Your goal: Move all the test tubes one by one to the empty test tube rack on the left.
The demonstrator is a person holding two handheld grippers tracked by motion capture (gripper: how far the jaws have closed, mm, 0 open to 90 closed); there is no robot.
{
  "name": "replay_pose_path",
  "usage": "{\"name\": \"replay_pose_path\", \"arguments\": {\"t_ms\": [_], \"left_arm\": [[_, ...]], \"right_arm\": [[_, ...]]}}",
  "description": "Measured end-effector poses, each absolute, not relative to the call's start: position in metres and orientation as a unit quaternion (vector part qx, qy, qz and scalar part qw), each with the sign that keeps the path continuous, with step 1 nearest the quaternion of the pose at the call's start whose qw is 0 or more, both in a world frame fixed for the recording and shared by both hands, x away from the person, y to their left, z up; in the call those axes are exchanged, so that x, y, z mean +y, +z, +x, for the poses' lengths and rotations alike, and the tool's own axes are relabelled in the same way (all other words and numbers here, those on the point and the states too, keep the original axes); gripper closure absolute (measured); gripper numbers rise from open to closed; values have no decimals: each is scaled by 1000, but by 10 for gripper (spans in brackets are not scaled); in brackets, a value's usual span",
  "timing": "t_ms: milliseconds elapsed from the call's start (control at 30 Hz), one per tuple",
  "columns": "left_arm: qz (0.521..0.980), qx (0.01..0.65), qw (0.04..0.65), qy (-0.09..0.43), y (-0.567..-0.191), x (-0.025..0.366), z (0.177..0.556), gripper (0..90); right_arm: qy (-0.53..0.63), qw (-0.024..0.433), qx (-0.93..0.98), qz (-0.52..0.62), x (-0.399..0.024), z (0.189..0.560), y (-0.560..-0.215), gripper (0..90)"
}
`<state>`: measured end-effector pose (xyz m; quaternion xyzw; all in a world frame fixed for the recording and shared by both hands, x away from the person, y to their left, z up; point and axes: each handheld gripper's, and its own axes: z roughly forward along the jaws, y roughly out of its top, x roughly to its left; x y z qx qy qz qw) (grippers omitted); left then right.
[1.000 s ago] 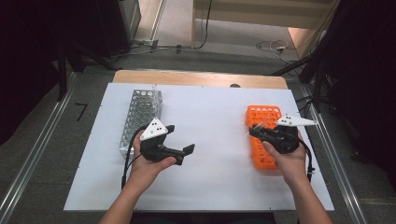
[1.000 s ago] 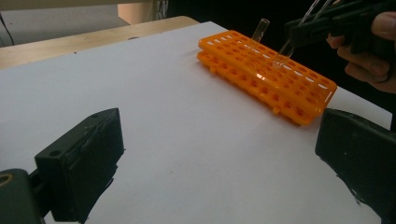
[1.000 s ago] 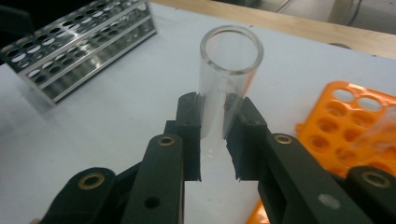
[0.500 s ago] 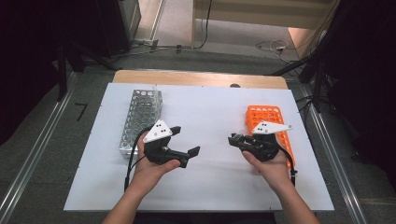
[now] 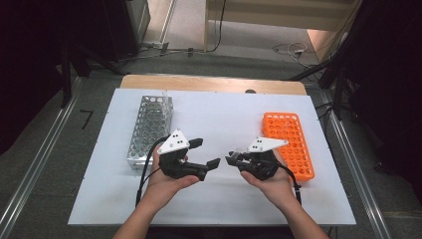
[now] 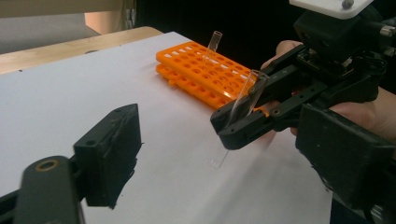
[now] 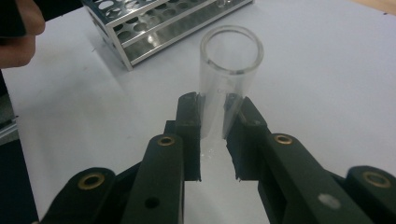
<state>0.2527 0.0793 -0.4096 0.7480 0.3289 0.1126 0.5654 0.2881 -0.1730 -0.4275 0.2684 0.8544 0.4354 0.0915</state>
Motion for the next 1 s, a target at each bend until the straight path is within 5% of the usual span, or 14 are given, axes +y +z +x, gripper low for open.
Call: {"name": "replay_pose_path", "arguments": {"t_ms": [467, 1000], "left_arm": [[768, 304, 552, 114, -413, 62, 247, 448], [777, 282, 552, 114, -415, 53, 244, 668]], "right_arm": [[430, 81, 867, 240, -151, 278, -432, 739], [432, 69, 873, 219, -139, 271, -430, 739]]}}
